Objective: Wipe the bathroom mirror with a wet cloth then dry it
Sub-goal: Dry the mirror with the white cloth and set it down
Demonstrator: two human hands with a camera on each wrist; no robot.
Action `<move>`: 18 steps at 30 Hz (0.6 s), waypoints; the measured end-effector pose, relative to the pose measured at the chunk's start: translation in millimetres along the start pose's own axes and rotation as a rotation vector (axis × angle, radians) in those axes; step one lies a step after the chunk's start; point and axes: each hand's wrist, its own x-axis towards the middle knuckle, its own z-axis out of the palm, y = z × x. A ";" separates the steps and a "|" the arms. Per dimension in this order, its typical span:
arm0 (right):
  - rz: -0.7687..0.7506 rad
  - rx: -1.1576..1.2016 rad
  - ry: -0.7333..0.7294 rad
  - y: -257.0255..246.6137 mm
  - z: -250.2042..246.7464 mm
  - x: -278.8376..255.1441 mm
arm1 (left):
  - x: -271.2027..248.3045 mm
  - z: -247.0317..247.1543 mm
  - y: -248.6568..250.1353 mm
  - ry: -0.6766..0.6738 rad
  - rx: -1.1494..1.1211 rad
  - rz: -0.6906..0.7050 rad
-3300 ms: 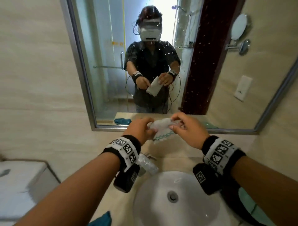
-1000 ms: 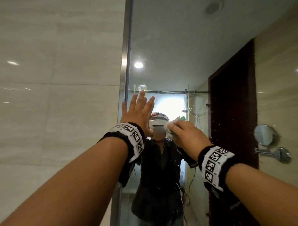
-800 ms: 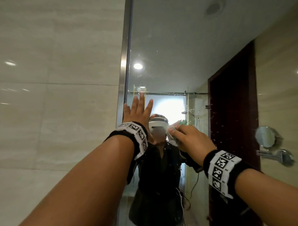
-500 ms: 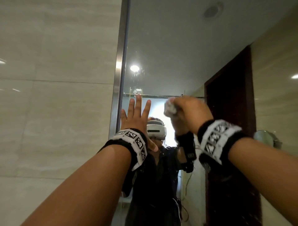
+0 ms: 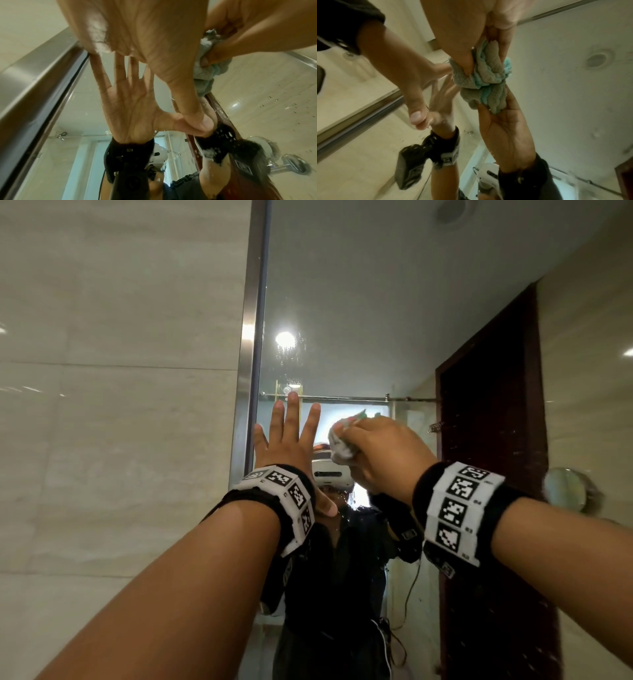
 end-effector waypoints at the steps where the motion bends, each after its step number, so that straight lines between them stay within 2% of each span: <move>1: -0.019 -0.015 -0.022 1.7 -4.5 3.5 | 0.6 0.7 -0.2 0.002 -0.004 -0.002; 3: 0.048 -0.026 -0.032 14.1 -18.0 22.8 | 2.0 1.3 -0.4 0.012 -0.010 -0.008; 6: 0.302 0.062 0.091 46.8 -45.7 62.8 | 2.7 1.2 0.8 0.001 -0.020 -0.017; 9: 0.381 0.077 0.154 51.6 -49.6 70.1 | 2.3 0.9 2.5 0.001 -0.014 -0.030; 13: 0.235 0.095 0.162 14.3 -18.3 26.1 | 1.4 2.0 3.8 0.008 0.005 -0.044; 15: 0.127 0.134 0.062 7.3 -0.6 -1.8 | 1.4 1.9 3.8 0.007 0.002 -0.044; 18: -0.025 0.054 -0.070 7.8 4.4 -25.0 | 1.0 1.6 3.9 -0.005 0.005 -0.046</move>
